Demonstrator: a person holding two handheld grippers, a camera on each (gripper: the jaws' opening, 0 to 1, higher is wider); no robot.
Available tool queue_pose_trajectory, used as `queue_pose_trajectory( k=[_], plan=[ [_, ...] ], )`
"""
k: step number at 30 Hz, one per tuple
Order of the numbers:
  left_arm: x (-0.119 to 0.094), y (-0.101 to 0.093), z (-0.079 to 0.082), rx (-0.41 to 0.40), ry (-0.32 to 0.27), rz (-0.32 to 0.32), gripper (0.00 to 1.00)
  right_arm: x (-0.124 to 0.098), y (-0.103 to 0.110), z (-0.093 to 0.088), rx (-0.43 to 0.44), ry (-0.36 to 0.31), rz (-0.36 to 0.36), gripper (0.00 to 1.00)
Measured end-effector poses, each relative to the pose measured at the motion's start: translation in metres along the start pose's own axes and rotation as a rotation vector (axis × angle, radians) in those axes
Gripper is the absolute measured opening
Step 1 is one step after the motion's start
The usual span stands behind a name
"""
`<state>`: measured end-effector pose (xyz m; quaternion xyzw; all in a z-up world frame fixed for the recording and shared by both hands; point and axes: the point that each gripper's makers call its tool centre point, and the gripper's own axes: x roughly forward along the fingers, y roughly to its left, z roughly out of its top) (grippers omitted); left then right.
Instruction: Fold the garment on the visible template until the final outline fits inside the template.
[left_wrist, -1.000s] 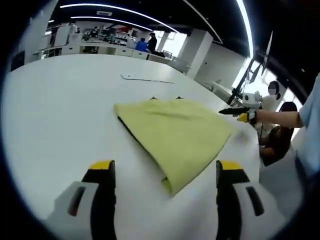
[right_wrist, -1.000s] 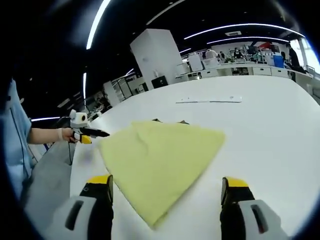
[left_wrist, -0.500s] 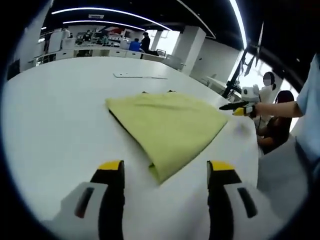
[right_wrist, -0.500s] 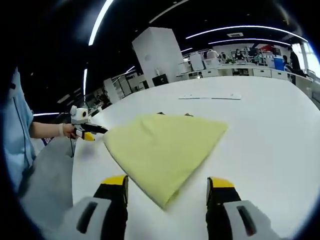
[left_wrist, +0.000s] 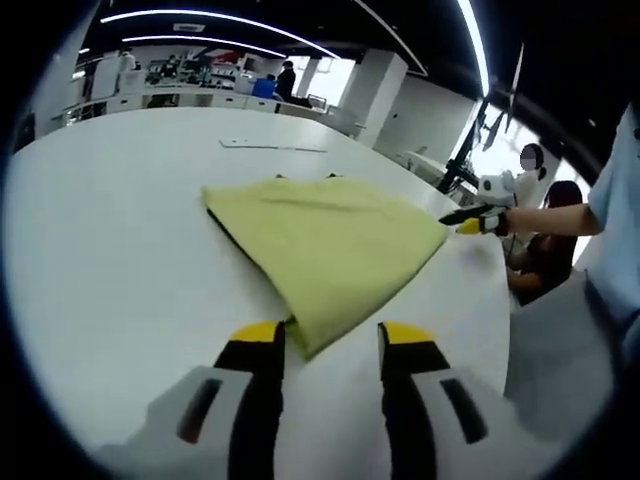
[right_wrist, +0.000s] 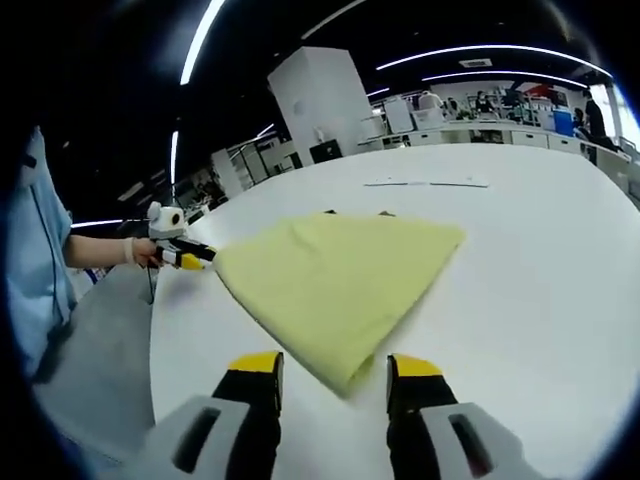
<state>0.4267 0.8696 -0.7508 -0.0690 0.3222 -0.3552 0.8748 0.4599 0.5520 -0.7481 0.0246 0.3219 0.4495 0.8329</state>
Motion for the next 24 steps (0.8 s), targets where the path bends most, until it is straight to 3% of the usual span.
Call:
queue_pose_trajectory(
  k=[6,14,18,24],
  plan=[
    [-0.0021,0.0003,-0.004,-0.038,0.01,-0.009,0.19,-0.0003,0.0033,-0.0065,0.033,0.017,0.017,0.2],
    [-0.0025,0.003,-0.0053,-0.06,0.009,-0.006,0.08,0.0008,0.0025,-0.0081,0.044,0.027,0.009,0.14],
    [-0.0033,0.004,-0.0047,-0.076,0.006,-0.009,0.0,-0.0002,-0.0005,-0.0089,0.035,0.034,-0.003,0.04],
    [-0.0065,0.007,-0.0071,-0.085,0.008,0.002,0.0,-0.0014,-0.001,-0.0091,0.04,0.035,-0.005,0.0]
  ],
)
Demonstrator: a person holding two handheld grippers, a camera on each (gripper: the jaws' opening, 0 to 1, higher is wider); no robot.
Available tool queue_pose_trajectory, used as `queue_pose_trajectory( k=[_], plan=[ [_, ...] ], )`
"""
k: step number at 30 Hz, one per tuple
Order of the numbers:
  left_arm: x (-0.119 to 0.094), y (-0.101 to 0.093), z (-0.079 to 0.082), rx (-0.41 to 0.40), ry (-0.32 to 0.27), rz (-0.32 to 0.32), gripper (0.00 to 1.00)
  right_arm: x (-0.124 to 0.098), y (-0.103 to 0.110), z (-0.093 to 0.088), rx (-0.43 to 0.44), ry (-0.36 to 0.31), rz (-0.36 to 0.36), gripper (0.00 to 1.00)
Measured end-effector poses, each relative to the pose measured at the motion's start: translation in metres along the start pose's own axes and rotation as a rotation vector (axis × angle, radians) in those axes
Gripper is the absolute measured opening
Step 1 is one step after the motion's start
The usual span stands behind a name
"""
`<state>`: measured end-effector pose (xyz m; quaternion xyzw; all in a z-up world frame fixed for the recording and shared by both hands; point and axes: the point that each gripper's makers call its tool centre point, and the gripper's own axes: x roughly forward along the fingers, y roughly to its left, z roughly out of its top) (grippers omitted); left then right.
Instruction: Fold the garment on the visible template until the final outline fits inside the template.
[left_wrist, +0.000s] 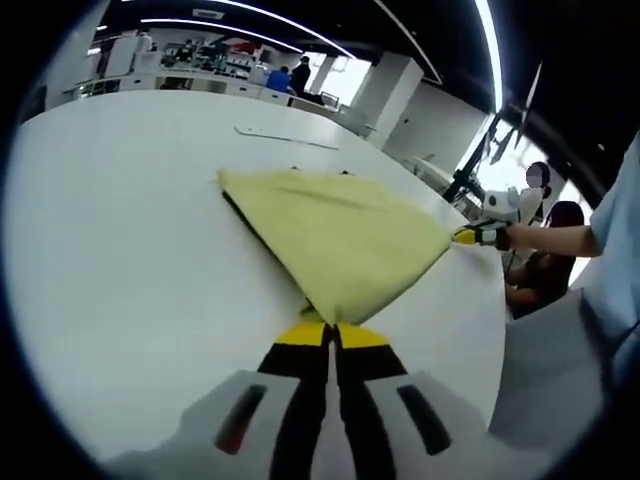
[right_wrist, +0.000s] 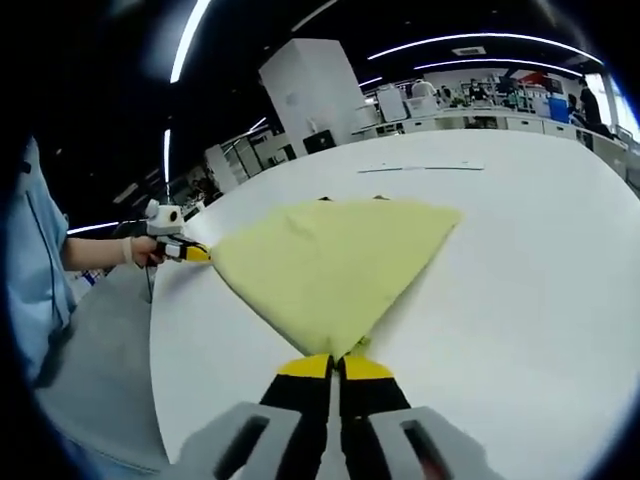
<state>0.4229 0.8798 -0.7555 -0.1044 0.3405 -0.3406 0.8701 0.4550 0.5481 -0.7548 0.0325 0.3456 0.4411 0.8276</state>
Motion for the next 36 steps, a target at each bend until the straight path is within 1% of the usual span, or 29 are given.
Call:
queue_pose_trajectory(
  k=[2,4,10,14,21,27,32,36],
  plan=[
    [-0.003,0.001,-0.001,-0.024,-0.002,0.001,0.0,0.0,0.002,-0.001,0.006,0.004,0.006,0.0],
    [-0.006,0.002,-0.004,-0.03,0.001,0.002,0.0,0.001,0.005,-0.003,0.015,0.011,0.016,0.0],
    [-0.021,0.005,-0.017,-0.044,0.014,0.02,0.0,0.006,0.021,-0.007,0.017,0.019,0.05,0.0],
    [-0.034,0.009,-0.024,-0.066,0.008,0.039,0.0,0.011,0.035,-0.011,0.027,0.027,0.077,0.0],
    [-0.048,0.009,-0.032,-0.066,0.008,0.055,0.0,0.012,0.051,-0.016,0.033,0.033,0.102,0.0],
    [-0.057,0.006,-0.036,-0.066,0.001,0.059,0.0,0.01,0.062,-0.018,0.036,0.025,0.102,0.0],
    [-0.056,0.008,-0.036,-0.066,-0.008,0.065,0.0,0.01,0.063,-0.02,0.036,0.019,0.088,0.0],
    [-0.056,0.006,-0.034,-0.07,-0.02,0.064,0.0,0.008,0.062,-0.023,0.009,0.026,0.063,0.0]
  ],
)
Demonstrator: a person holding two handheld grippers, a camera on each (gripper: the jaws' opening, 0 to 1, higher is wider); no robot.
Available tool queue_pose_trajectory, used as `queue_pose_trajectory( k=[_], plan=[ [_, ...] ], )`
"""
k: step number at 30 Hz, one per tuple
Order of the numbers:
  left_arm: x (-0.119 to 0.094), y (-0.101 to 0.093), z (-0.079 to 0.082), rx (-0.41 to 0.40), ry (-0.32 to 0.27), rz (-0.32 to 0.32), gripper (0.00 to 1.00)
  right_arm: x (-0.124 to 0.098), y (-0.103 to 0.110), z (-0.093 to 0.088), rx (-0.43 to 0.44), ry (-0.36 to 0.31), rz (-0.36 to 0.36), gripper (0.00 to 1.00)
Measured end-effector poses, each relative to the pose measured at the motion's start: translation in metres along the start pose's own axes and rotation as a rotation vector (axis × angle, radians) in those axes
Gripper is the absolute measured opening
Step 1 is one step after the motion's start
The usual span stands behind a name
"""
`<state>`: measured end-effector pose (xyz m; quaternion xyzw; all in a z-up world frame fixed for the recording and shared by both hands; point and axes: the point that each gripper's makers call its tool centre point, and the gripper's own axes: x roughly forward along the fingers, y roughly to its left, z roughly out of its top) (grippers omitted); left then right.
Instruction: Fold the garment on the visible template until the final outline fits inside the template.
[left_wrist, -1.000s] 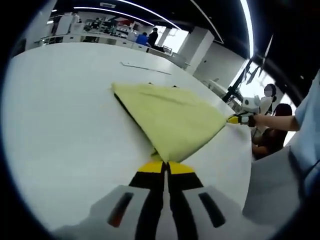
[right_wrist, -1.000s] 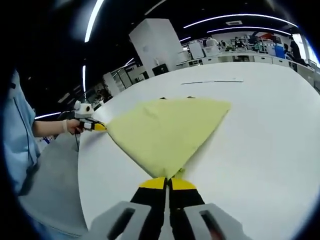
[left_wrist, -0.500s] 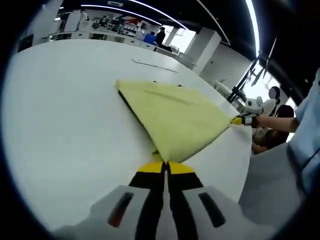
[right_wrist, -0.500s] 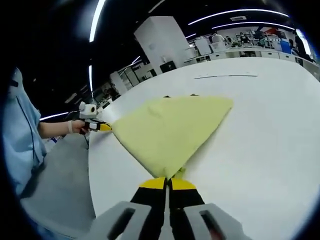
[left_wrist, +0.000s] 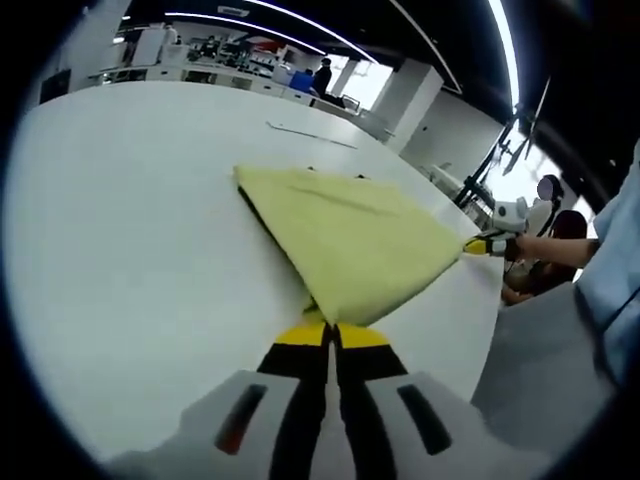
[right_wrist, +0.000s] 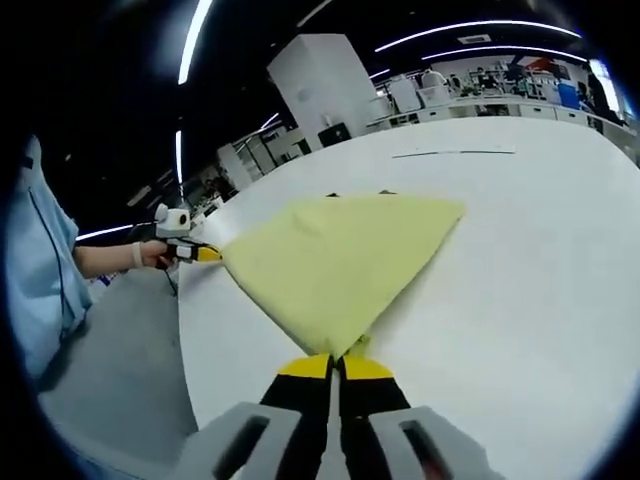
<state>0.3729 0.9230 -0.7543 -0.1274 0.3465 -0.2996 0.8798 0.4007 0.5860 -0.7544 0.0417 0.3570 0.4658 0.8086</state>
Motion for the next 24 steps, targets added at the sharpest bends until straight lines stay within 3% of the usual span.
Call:
queue_pose_trajectory(
  k=[6,11,14,18,20,22,24],
  plan=[
    [-0.01,-0.001,0.009,0.015,-0.041,0.026,0.15,-0.015,0.001,0.007,-0.044,-0.036,-0.052,0.18],
    [-0.027,-0.007,0.018,0.028,-0.08,0.04,0.29,-0.028,0.013,0.018,-0.083,-0.07,-0.069,0.47],
    [-0.036,-0.016,0.023,0.046,-0.101,0.054,0.44,-0.034,0.021,0.022,-0.11,-0.075,-0.082,0.57],
    [-0.045,-0.018,0.018,0.079,-0.066,0.102,0.8,-0.041,0.027,0.024,-0.146,-0.077,-0.092,0.76],
    [-0.05,-0.017,0.014,0.127,-0.044,0.134,0.85,-0.043,0.028,0.025,-0.167,-0.081,-0.113,0.89],
    [-0.051,-0.021,0.012,0.118,-0.037,0.137,0.91,-0.044,0.031,0.024,-0.17,-0.084,-0.125,1.0],
    [-0.052,-0.024,0.008,0.12,-0.034,0.129,0.96,-0.047,0.031,0.024,-0.177,-0.087,-0.14,1.0]
  ],
)
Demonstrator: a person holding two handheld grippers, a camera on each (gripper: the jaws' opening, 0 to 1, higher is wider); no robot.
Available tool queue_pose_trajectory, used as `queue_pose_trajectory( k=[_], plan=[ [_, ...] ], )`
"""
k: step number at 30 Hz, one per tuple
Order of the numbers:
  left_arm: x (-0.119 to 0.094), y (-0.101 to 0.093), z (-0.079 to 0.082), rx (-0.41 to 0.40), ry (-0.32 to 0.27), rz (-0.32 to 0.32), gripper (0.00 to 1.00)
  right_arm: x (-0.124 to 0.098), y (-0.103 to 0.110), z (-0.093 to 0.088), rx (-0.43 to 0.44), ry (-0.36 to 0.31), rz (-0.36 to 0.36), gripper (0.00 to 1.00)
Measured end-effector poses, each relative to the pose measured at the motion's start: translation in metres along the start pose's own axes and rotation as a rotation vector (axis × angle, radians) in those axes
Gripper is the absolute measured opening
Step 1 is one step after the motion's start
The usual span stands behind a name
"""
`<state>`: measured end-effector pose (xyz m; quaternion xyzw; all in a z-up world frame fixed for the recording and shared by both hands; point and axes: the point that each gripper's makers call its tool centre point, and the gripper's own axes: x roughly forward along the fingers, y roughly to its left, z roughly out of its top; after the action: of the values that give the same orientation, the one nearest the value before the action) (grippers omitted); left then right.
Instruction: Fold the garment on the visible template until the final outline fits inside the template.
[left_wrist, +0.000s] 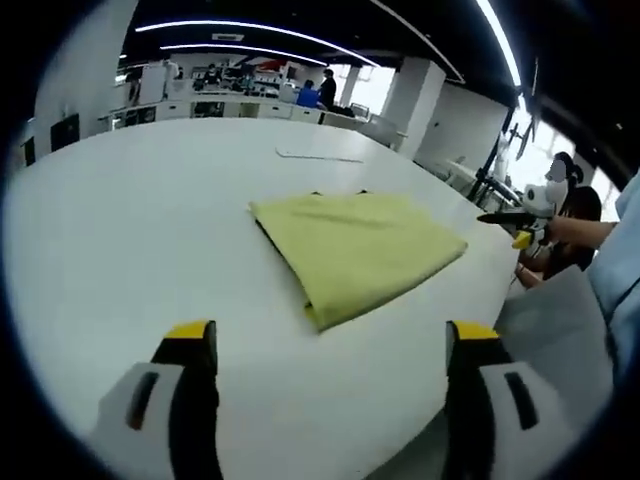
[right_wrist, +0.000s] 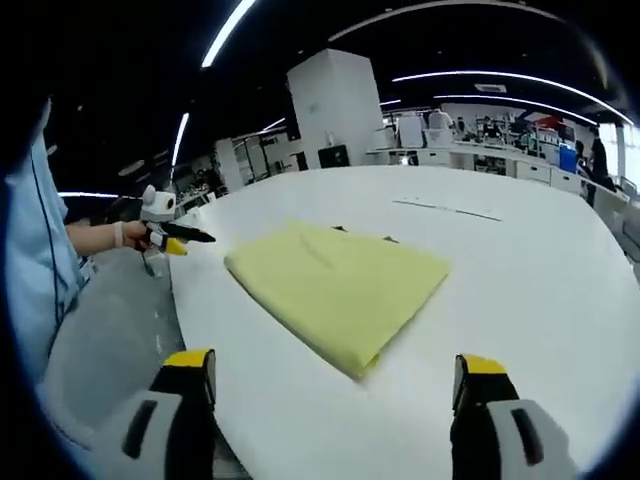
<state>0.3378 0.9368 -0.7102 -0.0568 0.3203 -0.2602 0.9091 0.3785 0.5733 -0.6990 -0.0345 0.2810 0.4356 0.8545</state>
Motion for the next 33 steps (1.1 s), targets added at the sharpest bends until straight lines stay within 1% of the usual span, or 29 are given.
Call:
queue_pose_trajectory(
  k=[3,4,7,9,10,11,12,13,14,15,16,17,18,19,22,25,28,30,33],
  plan=[
    [-0.004,-0.006,-0.004,0.004,0.001,0.016,0.99,-0.003,-0.003,-0.001,-0.007,0.002,-0.015,1.0],
    [-0.005,-0.008,-0.003,-0.013,-0.014,0.024,0.99,-0.005,-0.004,0.0,-0.003,-0.005,-0.018,1.0],
    [-0.006,-0.01,-0.004,-0.039,-0.019,0.039,0.99,-0.006,-0.009,0.003,0.018,-0.043,-0.026,1.0],
    [-0.007,-0.008,-0.005,-0.043,-0.029,0.068,0.99,-0.004,-0.013,0.0,0.038,-0.034,-0.038,1.0],
    [-0.007,-0.008,-0.005,-0.046,-0.039,0.072,0.99,-0.003,-0.013,-0.001,0.045,-0.029,-0.043,1.0],
    [-0.009,-0.007,-0.005,-0.043,-0.041,0.084,0.99,-0.004,-0.012,0.002,0.042,-0.039,-0.044,1.0],
    [-0.01,-0.003,-0.005,-0.023,-0.036,0.111,0.98,-0.004,-0.009,0.008,0.033,-0.07,-0.047,1.0],
    [-0.012,0.002,-0.003,0.01,-0.024,0.14,0.98,-0.005,-0.006,0.015,0.038,-0.118,-0.053,1.0],
    [-0.012,0.005,-0.002,0.024,-0.025,0.156,0.98,-0.007,-0.004,0.014,0.057,-0.127,-0.054,1.0],
    [-0.011,0.003,-0.003,0.005,-0.032,0.151,0.98,-0.009,-0.001,0.01,0.074,-0.121,-0.053,1.0],
    [-0.01,0.0,-0.005,-0.001,-0.032,0.141,0.97,-0.011,0.0,0.008,0.069,-0.123,-0.055,1.0],
    [-0.01,-0.009,-0.008,0.015,-0.025,0.129,0.96,-0.014,0.001,0.006,0.058,-0.126,-0.069,1.0],
    [-0.01,-0.008,-0.011,0.056,-0.008,0.138,0.96,-0.016,0.001,0.004,0.059,-0.127,-0.074,1.0],
    [-0.01,-0.007,-0.014,0.064,0.008,0.147,0.96,-0.018,0.001,0.003,0.067,-0.13,-0.078,1.0],
    [-0.011,-0.005,-0.011,0.047,-0.013,0.141,0.94,-0.024,0.001,0.001,0.105,-0.156,-0.085,1.0],
    [-0.013,-0.003,-0.011,0.055,-0.017,0.152,0.94,-0.028,0.002,0.005,0.112,-0.178,-0.097,0.99],
    [-0.012,-0.005,-0.012,0.063,-0.01,0.147,0.93,-0.031,0.007,0.012,0.116,-0.204,-0.105,0.99],
    [-0.01,-0.006,-0.015,0.076,0.002,0.142,0.93,-0.031,0.007,0.012,0.118,-0.208,-0.11,1.0],
    [-0.01,-0.004,-0.019,0.065,0.021,0.146,0.93,-0.03,0.009,0.01,0.131,-0.203,-0.114,1.0]
  ],
)
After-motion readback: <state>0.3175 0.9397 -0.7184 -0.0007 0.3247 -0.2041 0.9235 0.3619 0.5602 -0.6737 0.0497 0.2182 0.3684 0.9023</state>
